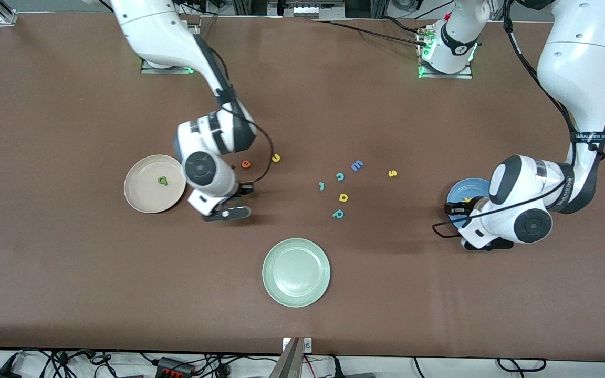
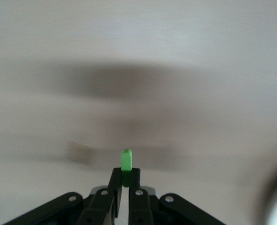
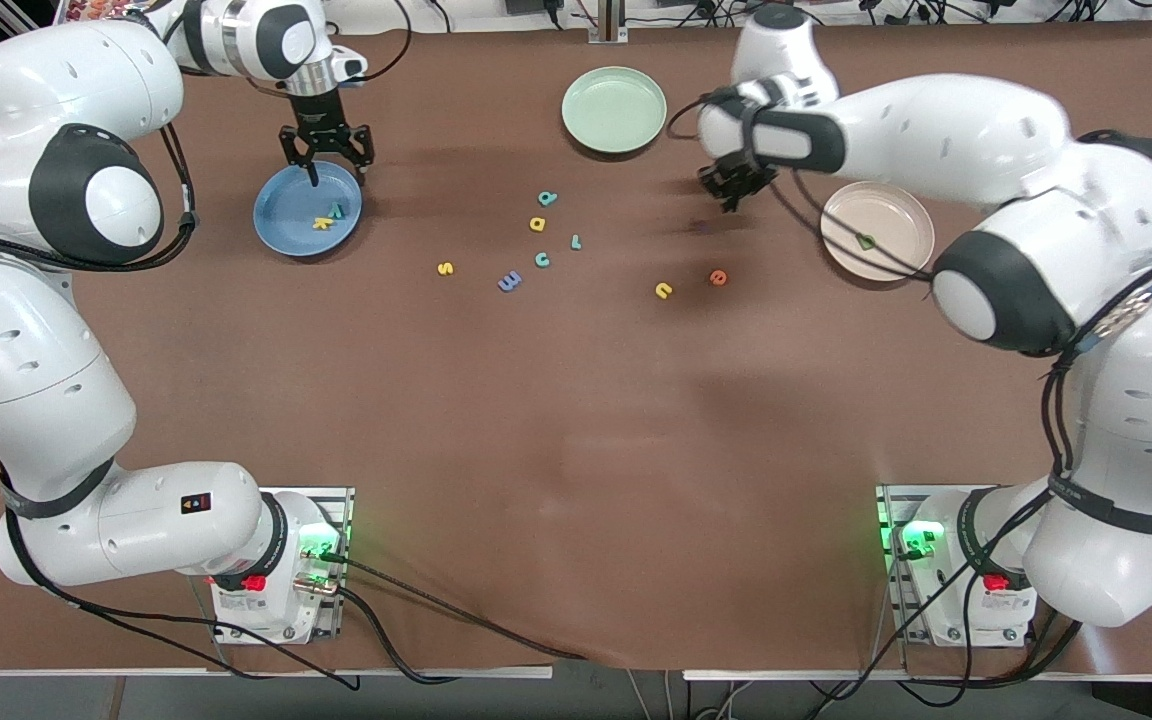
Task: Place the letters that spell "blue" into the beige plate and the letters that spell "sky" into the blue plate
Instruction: 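Drop y on blue plate with the left gripper while the right gripper drops l, then grasp yellow s with the left gripper while the right gripper grasps orange a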
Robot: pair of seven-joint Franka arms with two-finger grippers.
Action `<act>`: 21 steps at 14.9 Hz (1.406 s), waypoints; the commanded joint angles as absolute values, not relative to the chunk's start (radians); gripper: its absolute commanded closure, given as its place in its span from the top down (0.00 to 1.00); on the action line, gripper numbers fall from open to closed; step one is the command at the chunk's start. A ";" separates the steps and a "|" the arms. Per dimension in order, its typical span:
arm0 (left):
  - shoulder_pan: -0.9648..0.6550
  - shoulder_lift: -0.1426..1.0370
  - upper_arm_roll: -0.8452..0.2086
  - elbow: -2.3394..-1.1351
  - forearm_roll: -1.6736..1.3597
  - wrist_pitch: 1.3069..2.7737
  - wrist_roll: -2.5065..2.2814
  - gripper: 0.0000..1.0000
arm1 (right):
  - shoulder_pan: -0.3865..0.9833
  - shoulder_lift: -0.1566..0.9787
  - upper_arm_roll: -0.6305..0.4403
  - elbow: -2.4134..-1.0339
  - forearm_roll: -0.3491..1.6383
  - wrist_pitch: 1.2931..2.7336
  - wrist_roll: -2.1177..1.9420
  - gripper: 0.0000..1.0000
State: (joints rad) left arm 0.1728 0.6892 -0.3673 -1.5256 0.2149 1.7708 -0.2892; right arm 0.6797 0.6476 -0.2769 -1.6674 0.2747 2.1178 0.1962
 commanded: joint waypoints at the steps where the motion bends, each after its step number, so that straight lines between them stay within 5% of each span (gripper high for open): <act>1: 0.178 0.606 -0.443 -1.607 0.225 1.755 -0.343 1.00 | 0.666 0.546 -0.342 -1.797 0.278 2.080 0.135 0.00; 4: 0.179 0.542 -0.537 -1.751 0.225 1.823 -0.489 1.00 | 0.664 0.480 -0.419 -1.923 0.278 2.069 0.042 0.00; 7: 0.179 0.451 -0.558 -2.013 0.227 2.119 -0.520 1.00 | 0.664 0.446 -0.460 -2.008 0.278 2.069 -0.007 0.00; 11: 0.169 0.475 -0.557 -2.121 0.238 2.325 -0.592 1.00 | 0.641 0.466 -0.488 -2.022 0.278 2.072 -0.091 0.07; 14: 0.169 0.520 -0.554 -2.154 0.238 2.414 -0.603 1.00 | 0.643 0.483 -0.486 -2.031 0.284 2.072 -0.089 0.32; 16: 0.167 0.525 -0.554 -2.155 0.239 2.415 -0.603 0.98 | 0.637 0.491 -0.486 -2.026 0.285 2.077 -0.086 1.00; 21: 0.161 0.546 -0.549 -2.154 0.313 2.431 -0.603 0.66 | 0.719 0.466 -0.480 -1.957 0.314 2.042 -0.074 1.00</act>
State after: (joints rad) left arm 0.1585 0.5417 -0.5503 -2.1503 0.2511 2.4081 -0.5821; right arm 0.6613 0.4839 -0.4828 -1.9846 0.2807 2.0630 -0.0697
